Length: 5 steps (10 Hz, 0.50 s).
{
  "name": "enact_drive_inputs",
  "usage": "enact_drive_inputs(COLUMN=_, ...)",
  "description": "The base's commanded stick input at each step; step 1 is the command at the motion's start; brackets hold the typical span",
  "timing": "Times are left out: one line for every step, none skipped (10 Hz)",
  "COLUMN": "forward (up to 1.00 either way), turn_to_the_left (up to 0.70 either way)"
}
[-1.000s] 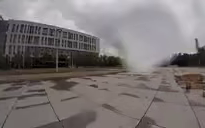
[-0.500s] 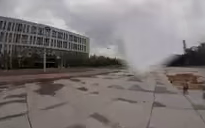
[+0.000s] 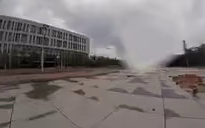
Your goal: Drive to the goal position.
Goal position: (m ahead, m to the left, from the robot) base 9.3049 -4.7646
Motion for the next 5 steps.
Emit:
enact_drive_inputs(forward=0.7, turn_to_the_left=0.0)
enact_drive_inputs(forward=0.7, turn_to_the_left=-0.17)
enact_drive_inputs(forward=0.7, turn_to_the_left=-0.34)
enact_drive_inputs(forward=0.7, turn_to_the_left=-0.33)
enact_drive_inputs(forward=0.7, turn_to_the_left=-0.05)
